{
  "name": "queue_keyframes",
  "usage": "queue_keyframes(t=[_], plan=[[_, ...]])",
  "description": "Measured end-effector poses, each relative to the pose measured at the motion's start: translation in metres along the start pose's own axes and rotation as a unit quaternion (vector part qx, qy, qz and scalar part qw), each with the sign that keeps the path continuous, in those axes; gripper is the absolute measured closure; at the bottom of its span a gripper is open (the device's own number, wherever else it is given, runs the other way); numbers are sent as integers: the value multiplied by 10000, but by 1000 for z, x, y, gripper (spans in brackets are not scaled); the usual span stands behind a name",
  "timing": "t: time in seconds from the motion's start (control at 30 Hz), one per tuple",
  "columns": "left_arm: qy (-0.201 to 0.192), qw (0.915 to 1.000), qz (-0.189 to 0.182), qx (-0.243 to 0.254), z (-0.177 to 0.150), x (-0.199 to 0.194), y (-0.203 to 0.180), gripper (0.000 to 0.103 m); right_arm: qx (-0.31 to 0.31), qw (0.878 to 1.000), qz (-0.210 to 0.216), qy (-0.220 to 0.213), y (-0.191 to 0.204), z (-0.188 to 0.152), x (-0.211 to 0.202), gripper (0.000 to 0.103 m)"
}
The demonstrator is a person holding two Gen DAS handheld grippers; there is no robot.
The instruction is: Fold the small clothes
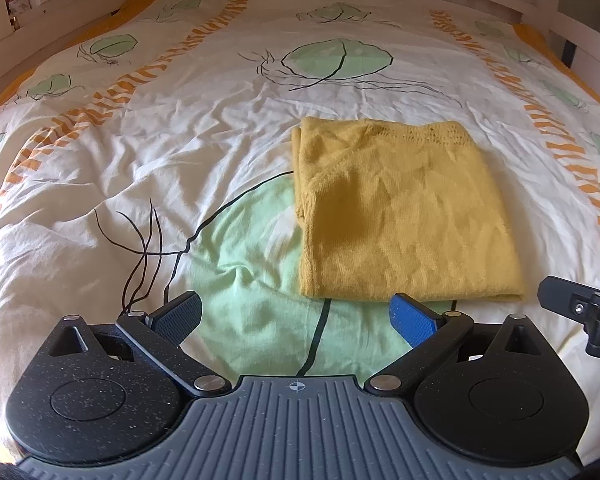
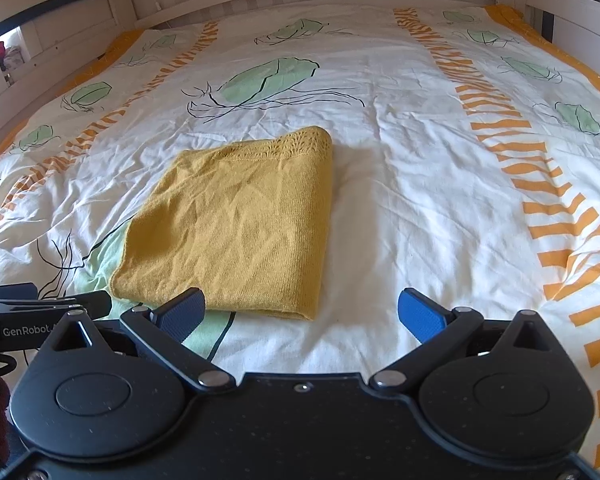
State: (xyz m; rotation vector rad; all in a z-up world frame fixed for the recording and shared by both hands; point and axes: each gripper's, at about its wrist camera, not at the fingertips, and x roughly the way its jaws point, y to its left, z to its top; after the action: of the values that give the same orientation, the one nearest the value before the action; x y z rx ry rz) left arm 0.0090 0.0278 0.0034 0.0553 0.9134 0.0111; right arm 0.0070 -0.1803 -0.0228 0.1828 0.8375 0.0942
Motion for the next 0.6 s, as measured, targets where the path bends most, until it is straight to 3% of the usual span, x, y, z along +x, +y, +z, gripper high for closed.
queue_keyframes(t=[0.6], plan=[[62, 10000, -10, -29, 0, 2, 1, 2, 40, 10000, -26, 69, 0, 0, 3, 1]])
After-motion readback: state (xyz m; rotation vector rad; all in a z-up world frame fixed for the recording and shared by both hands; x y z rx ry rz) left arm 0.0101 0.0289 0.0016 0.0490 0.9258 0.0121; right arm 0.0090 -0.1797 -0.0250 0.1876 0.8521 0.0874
